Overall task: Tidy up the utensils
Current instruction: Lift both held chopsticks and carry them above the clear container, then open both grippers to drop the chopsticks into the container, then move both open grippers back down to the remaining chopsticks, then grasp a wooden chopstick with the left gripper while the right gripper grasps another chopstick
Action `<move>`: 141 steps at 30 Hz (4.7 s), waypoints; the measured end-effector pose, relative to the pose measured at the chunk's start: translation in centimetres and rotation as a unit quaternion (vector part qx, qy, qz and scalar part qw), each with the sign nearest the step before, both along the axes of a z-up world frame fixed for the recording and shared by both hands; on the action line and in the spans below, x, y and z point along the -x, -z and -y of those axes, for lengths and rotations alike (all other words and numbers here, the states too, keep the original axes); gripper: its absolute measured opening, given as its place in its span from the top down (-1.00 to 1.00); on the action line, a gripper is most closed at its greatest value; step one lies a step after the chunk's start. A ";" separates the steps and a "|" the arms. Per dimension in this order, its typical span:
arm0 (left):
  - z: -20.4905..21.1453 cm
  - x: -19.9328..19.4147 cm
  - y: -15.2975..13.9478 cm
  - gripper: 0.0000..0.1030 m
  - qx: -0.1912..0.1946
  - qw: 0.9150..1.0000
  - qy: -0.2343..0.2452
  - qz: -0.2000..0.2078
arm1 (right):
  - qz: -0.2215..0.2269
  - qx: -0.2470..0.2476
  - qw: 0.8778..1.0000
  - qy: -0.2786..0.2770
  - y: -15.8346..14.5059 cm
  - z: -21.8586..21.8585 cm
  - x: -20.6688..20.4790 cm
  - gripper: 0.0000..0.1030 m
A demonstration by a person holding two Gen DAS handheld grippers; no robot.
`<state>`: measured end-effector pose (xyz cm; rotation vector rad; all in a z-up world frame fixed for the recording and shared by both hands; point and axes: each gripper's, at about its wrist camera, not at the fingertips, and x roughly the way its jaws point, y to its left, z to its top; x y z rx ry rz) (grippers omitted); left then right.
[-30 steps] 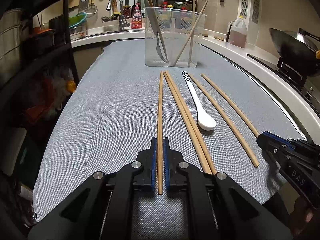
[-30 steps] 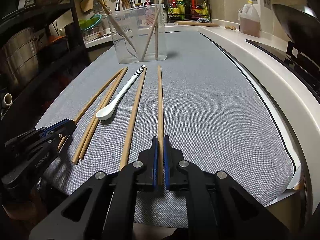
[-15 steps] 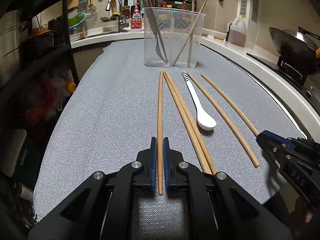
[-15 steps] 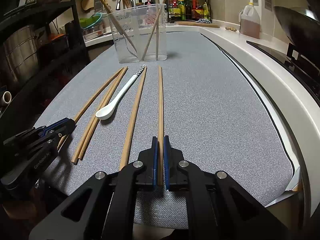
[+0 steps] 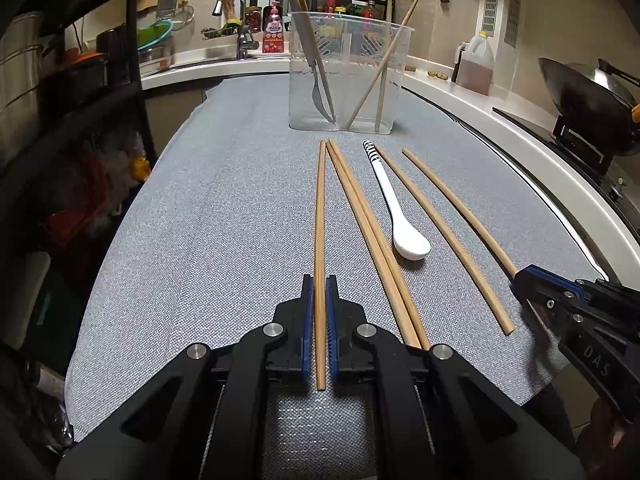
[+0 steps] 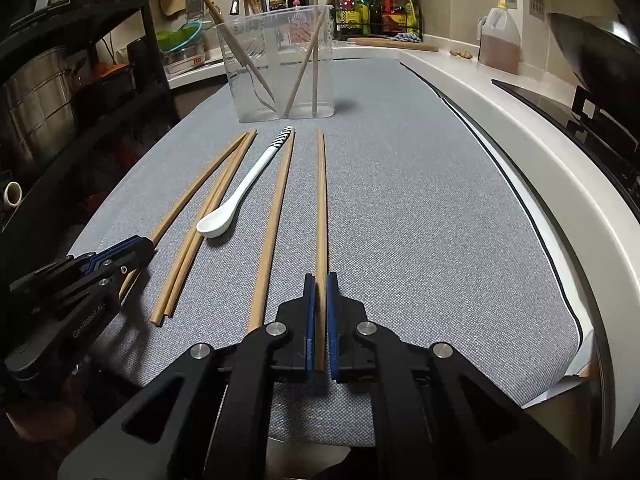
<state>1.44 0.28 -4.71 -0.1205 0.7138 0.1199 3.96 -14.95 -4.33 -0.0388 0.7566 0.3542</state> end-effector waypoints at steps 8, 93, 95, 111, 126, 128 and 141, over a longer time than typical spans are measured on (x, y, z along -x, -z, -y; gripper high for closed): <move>0.1 1.1 -1.8 0.88 -0.013 0.999 0.004 0.032 | 0.029 -0.008 1.000 0.002 -2.6 0.6 1.2 0.89; -8.5 -10.8 -22.8 0.52 0.038 0.979 0.053 0.191 | 0.199 -0.051 0.978 -0.026 -21.3 -2.7 -10.1 0.63; -8.3 -9.7 -21.3 0.52 0.036 0.982 0.047 0.178 | 0.192 -0.050 0.980 -0.026 -20.0 -2.2 -8.6 0.63; -3.4 -1.6 -7.3 0.72 0.045 0.996 0.044 0.058 | 0.056 -0.053 0.996 -0.040 -5.2 -0.7 -1.4 0.89; -0.1 -0.6 -1.2 0.73 0.083 0.994 0.068 -0.018 | 0.009 -0.035 0.997 -0.068 -0.4 -1.6 -0.3 0.83; 0.0 -0.6 -1.1 0.73 0.086 0.994 0.069 -0.020 | 0.008 -0.036 0.997 -0.069 -0.3 -1.7 -0.3 0.77; 0.0 -0.5 -0.6 0.72 0.041 0.998 0.038 -0.032 | -0.003 -0.012 0.998 -0.058 0.4 -2.0 -0.5 0.83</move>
